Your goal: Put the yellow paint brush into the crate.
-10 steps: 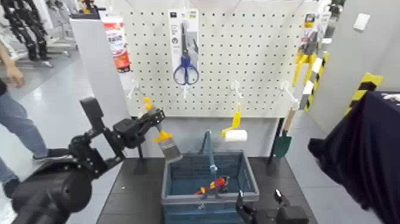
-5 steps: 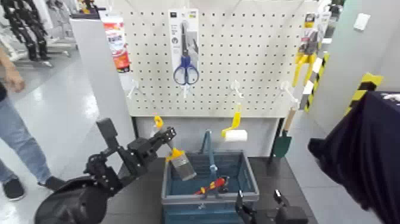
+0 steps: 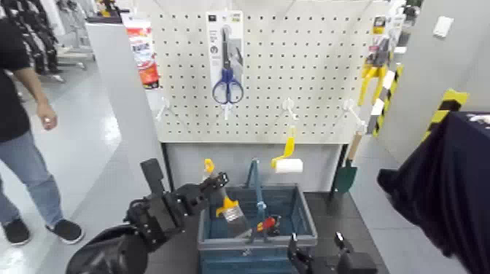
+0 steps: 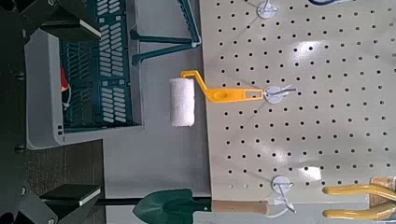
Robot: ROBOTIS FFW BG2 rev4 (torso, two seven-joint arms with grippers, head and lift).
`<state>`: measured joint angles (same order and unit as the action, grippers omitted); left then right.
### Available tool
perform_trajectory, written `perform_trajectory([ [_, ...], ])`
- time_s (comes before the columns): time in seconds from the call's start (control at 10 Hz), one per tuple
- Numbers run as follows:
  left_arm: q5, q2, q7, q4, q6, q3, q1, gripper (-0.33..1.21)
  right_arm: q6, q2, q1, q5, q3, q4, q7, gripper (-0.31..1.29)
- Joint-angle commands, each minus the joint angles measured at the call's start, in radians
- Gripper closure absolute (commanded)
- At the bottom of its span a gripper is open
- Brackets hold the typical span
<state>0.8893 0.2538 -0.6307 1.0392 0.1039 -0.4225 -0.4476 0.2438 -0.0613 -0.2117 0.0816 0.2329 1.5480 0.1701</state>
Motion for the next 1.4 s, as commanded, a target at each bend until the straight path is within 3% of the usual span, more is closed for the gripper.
perform_trajectory([
  [0.1,0.036,-0.007,0.029,-0.039,0.028,-0.041,-0.022,1.19,0.003,0.0,0.0,0.003,0.0,-0.002,0.0,0.14],
  [0.3,0.045,-0.008,0.069,-0.033,0.042,-0.055,-0.022,1.17,0.006,0.0,-0.002,0.004,-0.003,0.0,0.0,0.14],
  [0.6,0.114,-0.001,0.252,0.059,0.132,-0.03,0.017,0.45,0.011,-0.002,-0.003,0.006,-0.006,0.0,0.0,0.14],
  [0.8,0.114,0.002,0.324,0.11,0.154,0.002,0.04,0.15,0.012,-0.002,-0.003,0.006,-0.006,0.0,0.0,0.14],
  [1.4,-0.012,0.008,0.454,0.282,0.2,0.14,0.11,0.13,0.014,-0.003,-0.003,0.006,-0.007,0.0,0.0,0.14],
])
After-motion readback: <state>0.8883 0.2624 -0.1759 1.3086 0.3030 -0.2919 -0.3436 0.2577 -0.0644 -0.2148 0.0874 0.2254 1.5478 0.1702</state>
